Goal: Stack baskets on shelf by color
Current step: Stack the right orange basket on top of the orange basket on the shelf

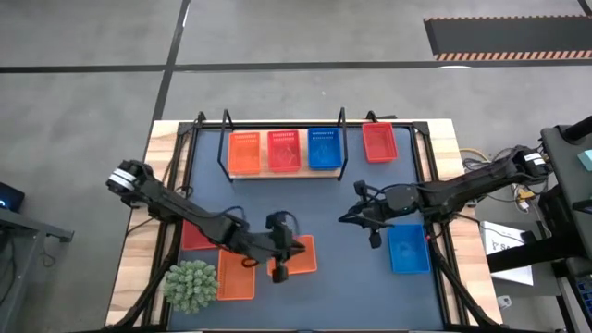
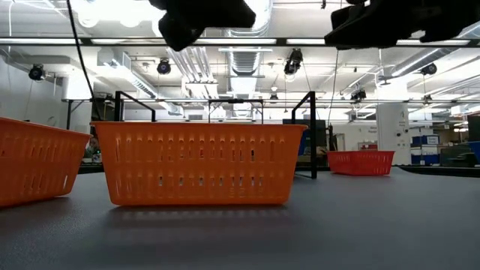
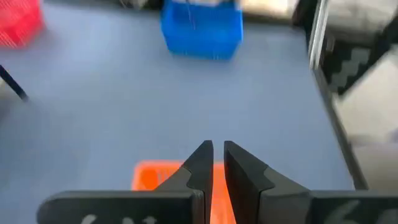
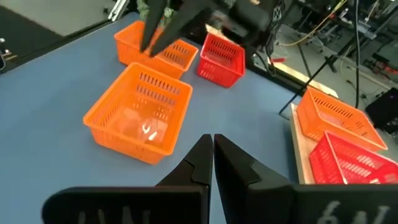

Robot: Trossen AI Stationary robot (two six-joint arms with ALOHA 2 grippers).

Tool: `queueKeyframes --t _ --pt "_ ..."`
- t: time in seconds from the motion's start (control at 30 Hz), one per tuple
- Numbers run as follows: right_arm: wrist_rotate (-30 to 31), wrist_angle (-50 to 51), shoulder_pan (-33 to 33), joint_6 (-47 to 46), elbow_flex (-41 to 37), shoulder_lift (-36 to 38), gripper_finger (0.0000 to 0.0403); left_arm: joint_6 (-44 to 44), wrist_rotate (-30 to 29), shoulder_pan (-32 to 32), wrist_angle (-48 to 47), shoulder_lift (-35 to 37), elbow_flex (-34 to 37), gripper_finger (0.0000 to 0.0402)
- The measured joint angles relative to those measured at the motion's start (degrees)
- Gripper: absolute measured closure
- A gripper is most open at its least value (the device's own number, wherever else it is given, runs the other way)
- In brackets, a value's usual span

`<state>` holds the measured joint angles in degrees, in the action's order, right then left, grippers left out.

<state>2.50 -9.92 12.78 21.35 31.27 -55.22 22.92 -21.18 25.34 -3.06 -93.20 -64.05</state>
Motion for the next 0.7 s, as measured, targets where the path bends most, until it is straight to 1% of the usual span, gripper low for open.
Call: queueKeyframes --t 0.1,0.2,0.3,0.4,0.5,0.57,0.7 --pt "0.0 2.3 0.0 -0.3 0.0 2.1 0.0394 0.6 6.0 -0.1 -10.4 -4.5 -7.6 0.0379" --pt "0.0 3.7 0.0 -0.3 0.0 3.5 0.0394 -3.1 12.7 0.1 -23.3 -9.0 -15.5 0.0379" --pt "0.0 3.9 0.0 -0.4 0.0 3.8 0.0394 -7.8 13.8 1.0 -38.6 -12.7 -22.0 0.0379" --pt "-0.4 3.9 0.2 -0.7 0.0 3.7 0.0394 -12.4 14.5 1.8 -48.6 -14.9 -26.0 0.0379" --pt "-1.6 4.0 0.4 -0.8 -0.1 3.6 0.0394 -17.4 17.3 2.2 -53.2 -15.7 -27.2 0.0376" --pt "-1.6 4.0 0.6 -0.8 -0.1 3.5 0.0394 -20.0 18.4 2.3 -55.0 -15.7 -27.3 0.0366" --pt "-1.6 4.0 0.7 -1.6 -0.1 3.5 0.0394 -28.2 18.6 2.3 -59.1 -15.7 -27.2 0.0324"
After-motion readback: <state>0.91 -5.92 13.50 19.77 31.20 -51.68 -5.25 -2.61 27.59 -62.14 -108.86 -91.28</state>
